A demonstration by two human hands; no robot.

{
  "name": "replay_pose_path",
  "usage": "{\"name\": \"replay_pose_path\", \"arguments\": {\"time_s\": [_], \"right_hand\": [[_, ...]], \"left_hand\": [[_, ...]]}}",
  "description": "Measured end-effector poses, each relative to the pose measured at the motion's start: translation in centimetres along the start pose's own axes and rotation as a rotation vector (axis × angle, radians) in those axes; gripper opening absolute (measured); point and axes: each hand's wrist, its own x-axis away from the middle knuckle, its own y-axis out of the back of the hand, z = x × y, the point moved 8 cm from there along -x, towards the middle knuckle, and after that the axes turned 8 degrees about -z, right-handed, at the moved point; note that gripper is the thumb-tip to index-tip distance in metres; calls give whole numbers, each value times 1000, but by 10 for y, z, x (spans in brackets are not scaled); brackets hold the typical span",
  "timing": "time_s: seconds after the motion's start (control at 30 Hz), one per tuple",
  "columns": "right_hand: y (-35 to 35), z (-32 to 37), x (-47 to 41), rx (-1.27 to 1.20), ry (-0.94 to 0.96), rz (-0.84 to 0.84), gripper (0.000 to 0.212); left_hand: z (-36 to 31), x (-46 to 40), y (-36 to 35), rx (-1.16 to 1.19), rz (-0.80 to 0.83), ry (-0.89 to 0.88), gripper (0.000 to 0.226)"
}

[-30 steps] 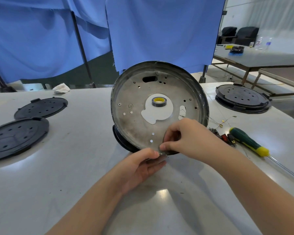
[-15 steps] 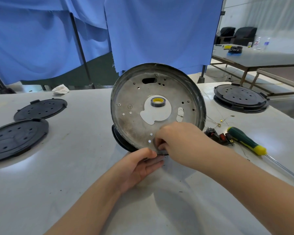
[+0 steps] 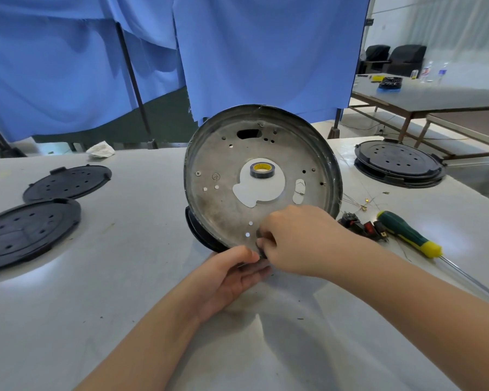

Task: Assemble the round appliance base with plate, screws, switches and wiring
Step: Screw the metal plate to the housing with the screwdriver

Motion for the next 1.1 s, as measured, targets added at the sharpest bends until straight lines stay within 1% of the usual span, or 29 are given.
{"name": "replay_pose_path", "arguments": {"time_s": [0.1, 0.17, 0.23, 0.3, 0.4, 0.5, 0.67, 0.73, 0.87, 1.0, 1.1], "right_hand": [[-4, -1, -2, 45, -5, 36, 31], [-4, -2, -3, 53, -3, 39, 34], [-3, -6, -3, 19, -4, 46, 38], [-2, -12, -2, -54, -13, 65, 39], [-2, -21, -2, -169, -48, 93, 31], [-1, -23, -5, -180, -70, 87, 24], [0, -25, -11, -162, -145, 73, 29], [0, -24, -14, -143, -161, 74, 28], [0, -22, -14, -139, -146, 64, 26], [8, -31, -4, -292, -169, 22, 24], [27, -50, 0, -391, -231, -79, 20]], "left_hand": [[1, 0, -2, -1, 21, 3, 55], [1, -1, -2, 9, 28, 4, 51], [1, -1, -2, 2, 30, 5, 47], [1, 0, -2, -7, 42, 3, 47], [1, 0, -2, 2, 45, 9, 47], [1, 0, -2, 12, 41, 20, 46], [1, 1, -3, 18, 50, 19, 50], [0, 1, -1, 15, 39, 15, 52], [-1, -1, 4, 1, -6, 11, 45], [0, -1, 0, -12, -1, 28, 44], [3, -1, 2, 7, -29, 51, 43]]}}
